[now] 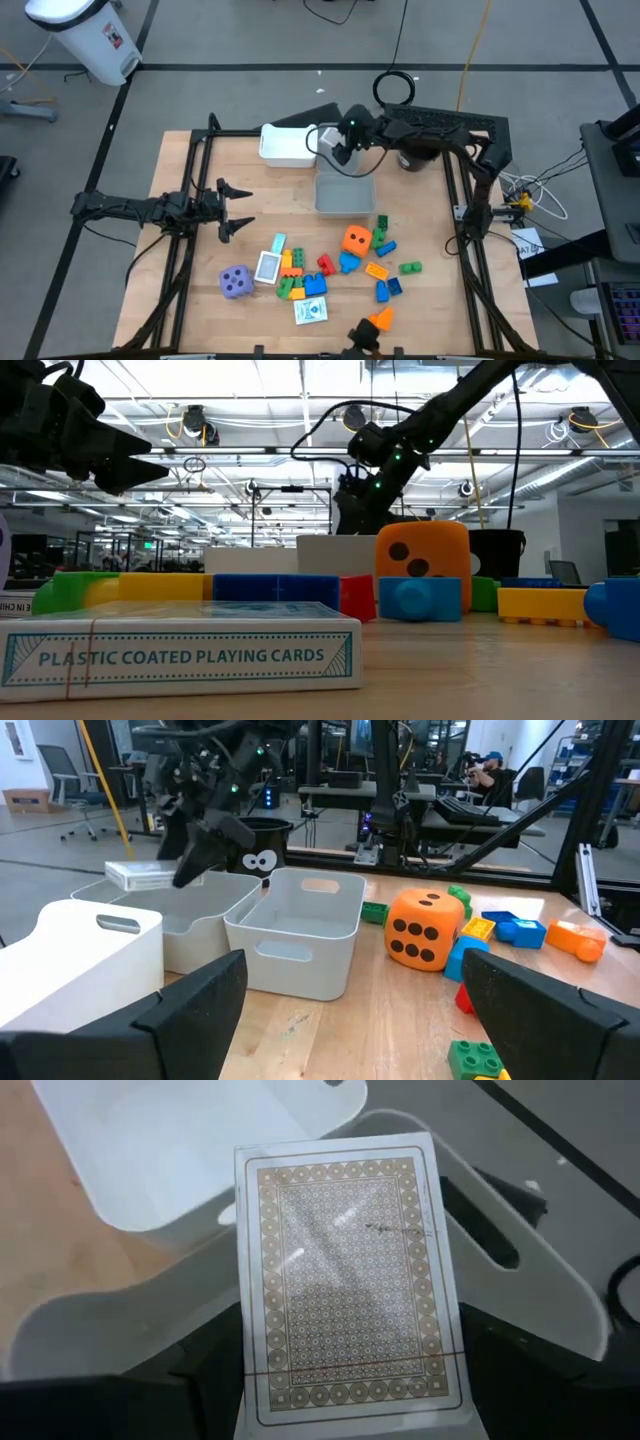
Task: Pick & Place Toys
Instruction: Put the brown playing card box into the top gray bin, then put the black playing card box into the top gray bin
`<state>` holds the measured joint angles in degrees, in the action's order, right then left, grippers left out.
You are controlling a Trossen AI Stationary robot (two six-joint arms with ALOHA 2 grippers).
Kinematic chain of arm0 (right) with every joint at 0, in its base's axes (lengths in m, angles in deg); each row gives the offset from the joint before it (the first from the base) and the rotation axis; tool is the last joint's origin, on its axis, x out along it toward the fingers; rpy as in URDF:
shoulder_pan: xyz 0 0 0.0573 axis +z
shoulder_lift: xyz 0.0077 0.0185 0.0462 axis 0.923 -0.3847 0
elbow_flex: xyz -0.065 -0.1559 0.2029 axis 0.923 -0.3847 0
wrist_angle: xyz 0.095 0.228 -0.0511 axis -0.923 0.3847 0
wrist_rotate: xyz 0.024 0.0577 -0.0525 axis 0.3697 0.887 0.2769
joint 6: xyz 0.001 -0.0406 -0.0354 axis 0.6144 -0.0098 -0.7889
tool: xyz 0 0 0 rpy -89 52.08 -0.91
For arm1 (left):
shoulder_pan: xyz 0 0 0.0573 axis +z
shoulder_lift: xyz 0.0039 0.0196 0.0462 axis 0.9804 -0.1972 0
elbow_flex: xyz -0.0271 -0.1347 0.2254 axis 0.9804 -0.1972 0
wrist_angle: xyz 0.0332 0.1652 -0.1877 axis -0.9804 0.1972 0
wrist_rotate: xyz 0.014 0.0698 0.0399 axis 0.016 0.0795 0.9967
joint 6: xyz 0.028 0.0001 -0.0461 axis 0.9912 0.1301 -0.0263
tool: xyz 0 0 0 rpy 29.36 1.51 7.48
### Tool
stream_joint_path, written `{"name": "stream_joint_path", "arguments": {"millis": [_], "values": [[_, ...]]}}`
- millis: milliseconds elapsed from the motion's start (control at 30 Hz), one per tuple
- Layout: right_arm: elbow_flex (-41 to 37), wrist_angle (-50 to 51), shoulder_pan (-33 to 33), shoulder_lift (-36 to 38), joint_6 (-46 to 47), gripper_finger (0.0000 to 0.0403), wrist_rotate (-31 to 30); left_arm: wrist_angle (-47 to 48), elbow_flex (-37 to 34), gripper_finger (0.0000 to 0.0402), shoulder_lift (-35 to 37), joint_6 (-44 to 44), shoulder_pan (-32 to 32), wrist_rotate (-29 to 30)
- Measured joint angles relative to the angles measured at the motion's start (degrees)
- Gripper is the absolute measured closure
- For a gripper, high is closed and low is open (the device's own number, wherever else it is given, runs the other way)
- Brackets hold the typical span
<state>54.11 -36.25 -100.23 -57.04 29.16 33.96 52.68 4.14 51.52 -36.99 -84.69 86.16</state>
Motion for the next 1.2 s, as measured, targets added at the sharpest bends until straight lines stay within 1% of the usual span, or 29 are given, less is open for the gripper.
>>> {"name": "stream_joint_path", "arguments": {"millis": [67, 233, 333, 433, 500, 700, 1033, 1200], "values": [[0.0, 0.2, 0.7, -0.3, 1.6, 0.0127, -2.1, 0.0, 0.0, 0.0027, 0.0, 0.0, 0.0, 0.1], [0.0, 0.6, 2.2, -0.8, 6.1, 0.0126, -9.8, 0.0, 0.0, 0.0027, 0.0, 0.0, 0.0, 0.2], [0.0, 0.6, 2.9, -0.7, 10.2, 0.0126, -12.1, 0.0, 0.0, 0.0027, 0.0, 0.0, 0.0, 0.2], [0.0, 0.8, 3.4, -0.7, 12.4, 0.0124, -11.7, 0.0, 0.0, 0.0027, 0.0, 0.0, 0.0, 0.2], [0.0, 0.9, 3.6, -0.7, 12.5, 0.0123, -10.8, 0.0, 0.0, 0.0027, 0.0, 0.0, 0.0, 0.2], [0.0, 2.9, 4.3, -0.7, 12.5, 0.0117, -10.9, 0.0, 0.0, 0.0027, 0.0, 0.0, 0.0, 0.2], [0.0, 4.3, 5.1, -0.7, 11.9, 0.0067, -11.0, 0.0, 0.0, 0.0027, 0.0, 0.0, 0.0, 0.3], [0.0, 4.3, 5.6, -0.7, 9.4, 0.0055, -11.1, 0.0, 0.0, 0.0027, 0.0, 0.0, 0.0, 0.3]]}}
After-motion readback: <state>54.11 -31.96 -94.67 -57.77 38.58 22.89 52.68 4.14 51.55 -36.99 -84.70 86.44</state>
